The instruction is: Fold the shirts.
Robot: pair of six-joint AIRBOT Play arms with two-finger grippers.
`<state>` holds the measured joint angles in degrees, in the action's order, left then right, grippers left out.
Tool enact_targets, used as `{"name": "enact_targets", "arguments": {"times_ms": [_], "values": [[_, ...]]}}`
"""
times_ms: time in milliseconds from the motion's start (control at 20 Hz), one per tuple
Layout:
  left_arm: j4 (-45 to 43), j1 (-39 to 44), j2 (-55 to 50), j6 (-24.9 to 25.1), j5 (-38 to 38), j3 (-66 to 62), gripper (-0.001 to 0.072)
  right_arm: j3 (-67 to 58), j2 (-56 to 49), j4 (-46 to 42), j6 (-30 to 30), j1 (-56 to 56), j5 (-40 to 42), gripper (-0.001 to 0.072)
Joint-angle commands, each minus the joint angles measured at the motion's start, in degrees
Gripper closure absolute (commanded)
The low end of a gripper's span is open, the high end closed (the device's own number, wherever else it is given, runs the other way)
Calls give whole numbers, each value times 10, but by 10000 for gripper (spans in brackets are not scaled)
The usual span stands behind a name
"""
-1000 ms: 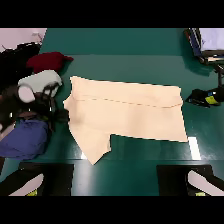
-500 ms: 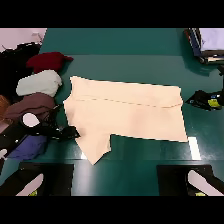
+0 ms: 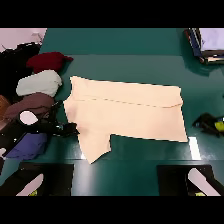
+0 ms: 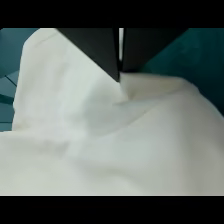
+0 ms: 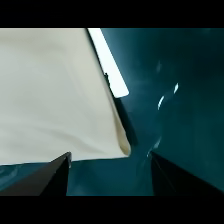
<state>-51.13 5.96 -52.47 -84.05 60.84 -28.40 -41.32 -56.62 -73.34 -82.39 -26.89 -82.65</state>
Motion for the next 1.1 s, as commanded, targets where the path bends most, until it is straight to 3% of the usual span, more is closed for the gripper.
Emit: {"name": "enact_targets", "arguments": {"times_ms": [0,150,300,350,450,500,550,650,750,950,1050], "values": [[1,0,0,6,-9,-14,685,115,15,57,19,-85,19,232],[1,0,0,6,-8,-14,684,157,15,116,25,-75,75,236],[-4,0,0,5,-8,-14,685,159,15,123,23,-28,112,287],[-8,0,0,5,-8,-14,684,155,15,122,23,-12,122,387],[-26,0,0,5,-4,-14,685,143,15,119,23,10,128,489],[-36,0,0,5,3,-14,686,134,15,113,23,19,122,630],[-42,0,2,5,13,-14,686,122,16,100,23,29,108,700],[-60,0,38,-4,32,-15,687,90,17,54,23,49,64,699],[-102,0,106,-47,68,-15,687,52,17,9,23,68,9,700],[-107,0,229,-95,231,-16,687,12,83,-55,6,102,-76,700],[-102,0,248,-105,256,-41,687,-15,132,-62,-11,105,-95,700]]}}
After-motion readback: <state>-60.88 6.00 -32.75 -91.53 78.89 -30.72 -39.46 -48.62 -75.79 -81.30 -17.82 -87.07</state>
